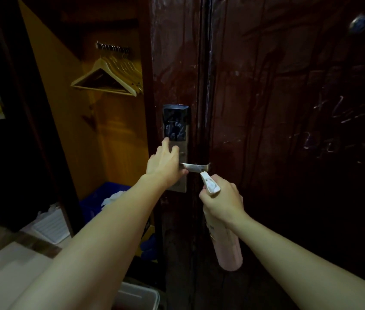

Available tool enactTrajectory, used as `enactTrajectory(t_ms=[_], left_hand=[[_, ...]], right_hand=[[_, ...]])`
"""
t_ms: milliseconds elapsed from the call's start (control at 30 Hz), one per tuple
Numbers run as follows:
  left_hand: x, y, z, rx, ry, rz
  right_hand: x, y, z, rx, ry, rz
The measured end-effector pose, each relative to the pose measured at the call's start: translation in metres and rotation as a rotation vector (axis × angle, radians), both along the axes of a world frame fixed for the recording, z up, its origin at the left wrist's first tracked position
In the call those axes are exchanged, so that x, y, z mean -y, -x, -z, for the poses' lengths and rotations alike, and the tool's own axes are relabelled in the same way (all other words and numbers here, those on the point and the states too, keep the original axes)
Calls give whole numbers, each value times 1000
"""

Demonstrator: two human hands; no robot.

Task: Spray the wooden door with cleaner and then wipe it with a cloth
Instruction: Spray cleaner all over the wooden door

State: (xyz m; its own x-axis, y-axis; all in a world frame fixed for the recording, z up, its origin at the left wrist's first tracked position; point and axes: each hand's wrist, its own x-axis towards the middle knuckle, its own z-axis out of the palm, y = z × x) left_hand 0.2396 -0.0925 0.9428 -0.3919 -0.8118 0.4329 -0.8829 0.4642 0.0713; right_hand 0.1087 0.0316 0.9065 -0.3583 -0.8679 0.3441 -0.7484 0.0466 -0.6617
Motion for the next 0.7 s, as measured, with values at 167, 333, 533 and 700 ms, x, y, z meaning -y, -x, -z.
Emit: enactTrajectory(t_ms=[167,333,533,700], left_hand=[[-3,-1,6,74,16,43],[-4,-3,7,103,26,61],[-7,-2,6,138,28,97],[-11,12,6,142,98,147]], right_hand=[[-5,2,3,41,-27,-19],[-8,9,4,30,-35,-5],[-13,21,3,-7,23,64],[-21,44,2,184,141,152]])
